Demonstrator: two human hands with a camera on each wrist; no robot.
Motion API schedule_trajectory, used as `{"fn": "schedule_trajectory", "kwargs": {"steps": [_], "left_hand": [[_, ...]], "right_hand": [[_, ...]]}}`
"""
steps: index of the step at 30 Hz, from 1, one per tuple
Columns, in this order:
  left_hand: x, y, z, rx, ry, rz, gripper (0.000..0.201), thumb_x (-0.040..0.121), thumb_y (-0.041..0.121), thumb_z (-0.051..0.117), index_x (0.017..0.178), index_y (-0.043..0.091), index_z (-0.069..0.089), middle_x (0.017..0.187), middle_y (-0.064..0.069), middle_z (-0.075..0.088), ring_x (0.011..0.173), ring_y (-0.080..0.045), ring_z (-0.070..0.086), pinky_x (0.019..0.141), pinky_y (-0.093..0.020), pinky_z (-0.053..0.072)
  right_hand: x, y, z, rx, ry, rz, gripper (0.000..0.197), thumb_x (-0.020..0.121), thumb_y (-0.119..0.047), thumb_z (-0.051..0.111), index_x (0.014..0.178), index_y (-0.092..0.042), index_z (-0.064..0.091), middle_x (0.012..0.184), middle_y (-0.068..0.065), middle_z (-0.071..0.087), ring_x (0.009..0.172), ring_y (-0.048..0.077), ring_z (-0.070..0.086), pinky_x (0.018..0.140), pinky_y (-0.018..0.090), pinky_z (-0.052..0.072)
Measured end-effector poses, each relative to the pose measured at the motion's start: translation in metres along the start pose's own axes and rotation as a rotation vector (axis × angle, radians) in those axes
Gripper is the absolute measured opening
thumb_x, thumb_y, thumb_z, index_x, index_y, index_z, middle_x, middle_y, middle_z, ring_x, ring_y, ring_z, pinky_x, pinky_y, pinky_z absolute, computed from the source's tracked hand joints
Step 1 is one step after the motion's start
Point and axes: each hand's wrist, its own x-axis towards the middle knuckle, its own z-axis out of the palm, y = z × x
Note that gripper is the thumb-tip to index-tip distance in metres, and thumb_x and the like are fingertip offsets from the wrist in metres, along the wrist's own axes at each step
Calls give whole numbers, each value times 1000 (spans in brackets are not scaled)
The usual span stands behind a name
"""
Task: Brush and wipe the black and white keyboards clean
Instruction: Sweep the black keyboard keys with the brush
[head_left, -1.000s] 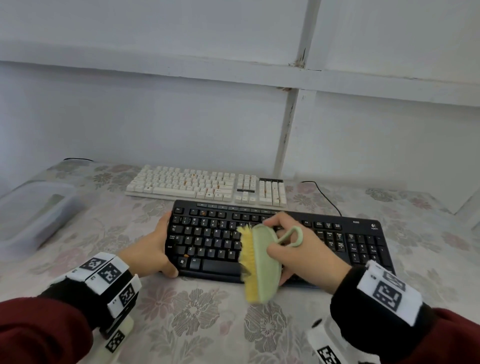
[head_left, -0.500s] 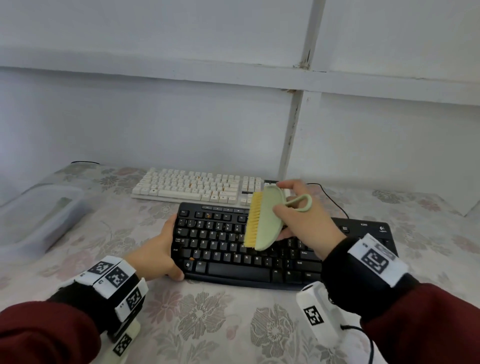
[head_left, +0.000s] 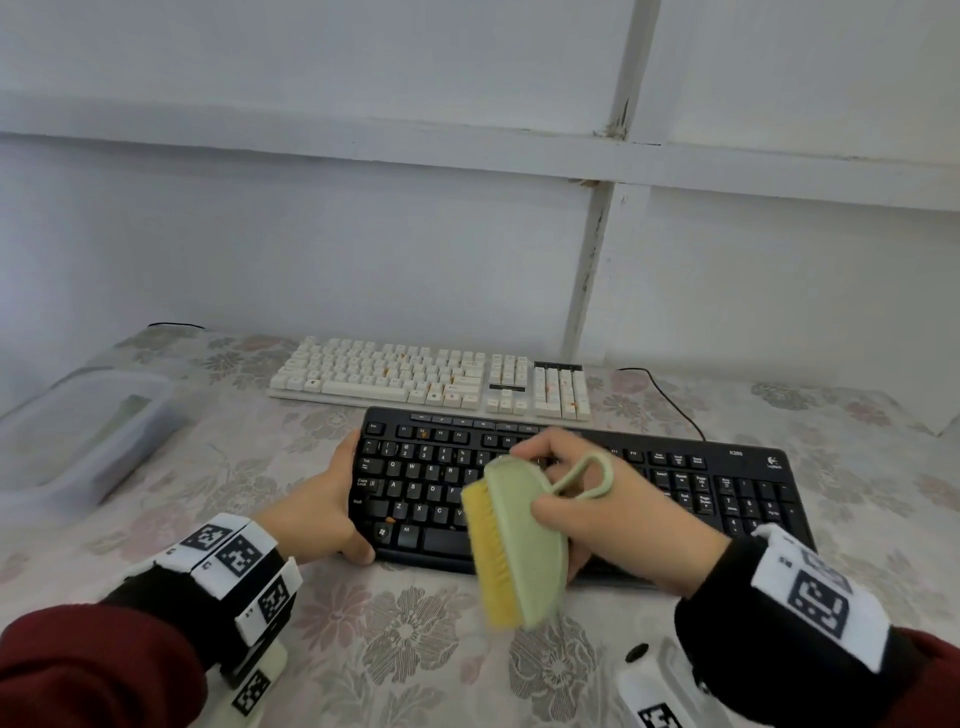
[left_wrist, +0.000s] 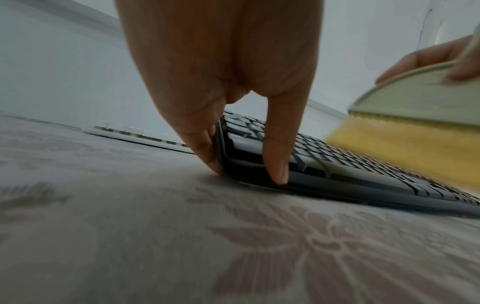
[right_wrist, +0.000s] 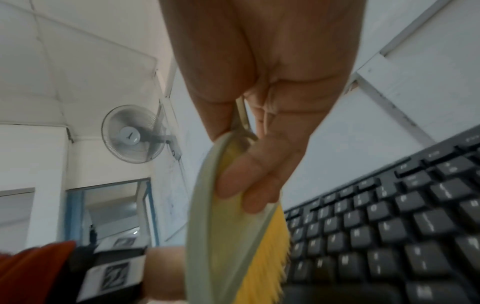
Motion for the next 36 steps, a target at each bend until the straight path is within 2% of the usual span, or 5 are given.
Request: {"fn": "schedule_trajectory", "kwargs": {"steps": [7, 12, 20, 28, 36], "left_hand": [[0, 1, 0, 0, -2, 10, 123, 62, -10, 74, 141, 44, -4, 114, 5, 57, 99, -10, 58, 77, -22, 48], [1, -1, 0, -16, 2, 21, 122, 62, -11, 73, 140, 47, -2, 110, 2, 60, 97, -14, 61, 77, -25, 50], [0, 1, 1, -9, 5, 30, 120, 62, -12, 72, 132, 52, -2, 113, 1, 59, 99, -14, 60, 81, -26, 52], [-1, 2, 1, -1, 7, 19, 121, 63, -12, 72, 137, 48, -2, 110, 3, 59, 97, -10, 59, 75, -20, 49], [-1, 2, 1, -7, 5, 26, 121, 62, -12, 73, 138, 47, -1, 109, 3, 60, 96, -13, 61, 75, -23, 51]], "right_hand": [[37, -8, -25, 72, 357, -73, 34, 88, 0, 50, 113, -22, 51, 90, 6, 62, 63, 8, 67, 52, 28, 56], [28, 4, -7, -56, 234, -16, 32, 88, -4, 51, 113, -22, 47, 105, 9, 60, 81, 20, 68, 57, 36, 60], [-5, 11, 8, -48, -25, 43, 28, 85, -5, 51, 105, -25, 53, 92, 17, 61, 65, 14, 59, 52, 28, 52], [31, -12, -21, 147, 339, -69, 33, 89, -2, 52, 115, -22, 49, 92, 3, 62, 65, 5, 68, 52, 25, 55], [35, -1, -2, 90, 304, -38, 35, 89, -3, 51, 117, -25, 47, 101, 9, 63, 82, 18, 68, 59, 35, 60]]}}
